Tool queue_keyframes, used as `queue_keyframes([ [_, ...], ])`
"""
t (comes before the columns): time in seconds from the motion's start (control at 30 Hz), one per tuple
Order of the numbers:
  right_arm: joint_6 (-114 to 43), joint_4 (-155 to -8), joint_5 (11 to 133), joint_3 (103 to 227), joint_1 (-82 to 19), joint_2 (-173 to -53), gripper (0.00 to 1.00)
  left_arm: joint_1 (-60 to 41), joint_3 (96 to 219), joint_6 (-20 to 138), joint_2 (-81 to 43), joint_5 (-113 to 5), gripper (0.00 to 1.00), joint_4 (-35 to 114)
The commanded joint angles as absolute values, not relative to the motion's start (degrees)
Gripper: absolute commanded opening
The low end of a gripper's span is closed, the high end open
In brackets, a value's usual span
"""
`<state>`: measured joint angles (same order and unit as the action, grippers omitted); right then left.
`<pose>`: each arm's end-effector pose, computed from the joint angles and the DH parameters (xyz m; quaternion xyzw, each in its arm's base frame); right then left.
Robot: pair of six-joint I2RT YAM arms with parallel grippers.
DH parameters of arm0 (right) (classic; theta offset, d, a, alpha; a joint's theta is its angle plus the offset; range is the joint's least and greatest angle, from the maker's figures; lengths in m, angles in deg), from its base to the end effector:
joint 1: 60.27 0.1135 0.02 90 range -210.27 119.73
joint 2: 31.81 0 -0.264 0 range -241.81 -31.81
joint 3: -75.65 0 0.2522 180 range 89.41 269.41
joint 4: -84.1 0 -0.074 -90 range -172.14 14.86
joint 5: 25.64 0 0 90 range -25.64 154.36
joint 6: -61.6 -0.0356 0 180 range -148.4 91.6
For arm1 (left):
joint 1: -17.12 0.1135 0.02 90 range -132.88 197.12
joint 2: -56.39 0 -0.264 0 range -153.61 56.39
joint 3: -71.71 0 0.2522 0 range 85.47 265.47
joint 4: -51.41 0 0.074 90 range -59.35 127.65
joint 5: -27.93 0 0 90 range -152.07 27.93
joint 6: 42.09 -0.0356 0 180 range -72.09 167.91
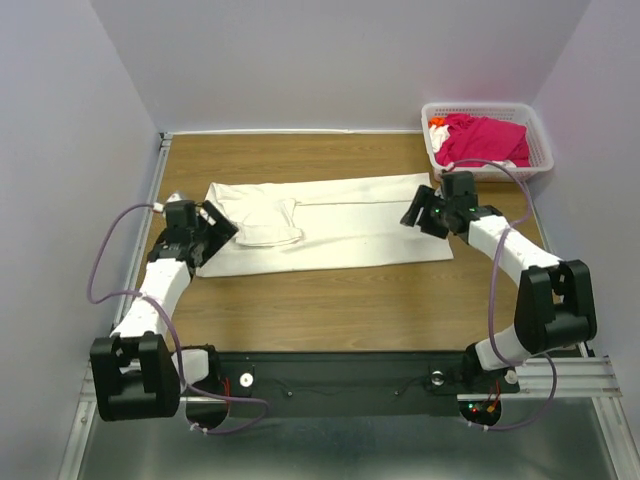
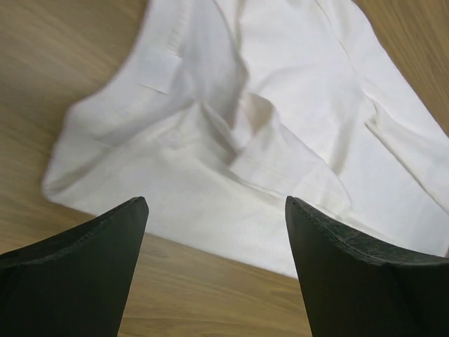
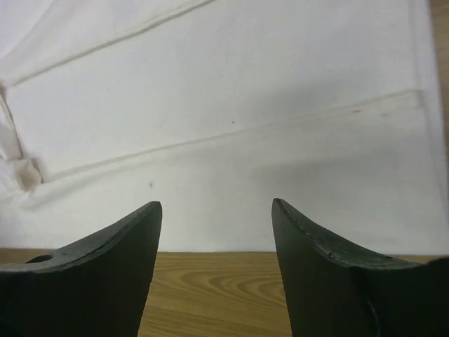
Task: Fold and stack the t-shirts
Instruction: Fold the tshirt
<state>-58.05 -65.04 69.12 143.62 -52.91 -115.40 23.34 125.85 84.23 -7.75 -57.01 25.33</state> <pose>0.3059 0.0425 0.2286 0.1643 0.9134 0.1541 0.3390 0.2406 0.0231 0.2428 -0.3044 0.8371 -0.1556 0.4272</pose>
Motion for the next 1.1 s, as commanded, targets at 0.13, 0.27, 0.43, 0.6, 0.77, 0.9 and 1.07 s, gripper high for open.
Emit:
queue_keyframes([
  [0.13,-54.2,-64.8,72.8,147.0,-47.4,-120.0,0.75,12.1,127.9,90.2,-17.9,-55.0,0.91,34.2],
  [0.27,-54.1,-64.9,73.2,146.3,-47.3,-118.7,0.76,11.9,130.2,90.8,-24.1,-54.5,0.91,36.5],
  [0.43,-54.1,-64.7,72.3,144.0,-47.3,-116.3,0.76,10.7,133.9,92.6,-29.4,-52.6,0.84,37.4],
  [0.6,-54.5,-64.8,72.4,142.9,-47.3,-115.0,0.76,10.1,136.3,95.0,-31.8,-50.7,0.79,37.4],
  [0.77,-54.7,-64.7,72.0,142.5,-47.3,-114.2,0.76,10.1,139.5,97.6,-33.9,-48.5,0.76,37.3],
  [0.9,-54.7,-64.7,71.9,142.5,-47.4,-114.2,0.76,10.1,142.9,97.5,-37.2,-48.5,0.75,37.3],
  [1.07,-54.9,-64.6,72.3,142.8,-47.3,-114.3,0.76,10.1,148.5,96.4,-42.1,-48.2,0.68,37.3],
])
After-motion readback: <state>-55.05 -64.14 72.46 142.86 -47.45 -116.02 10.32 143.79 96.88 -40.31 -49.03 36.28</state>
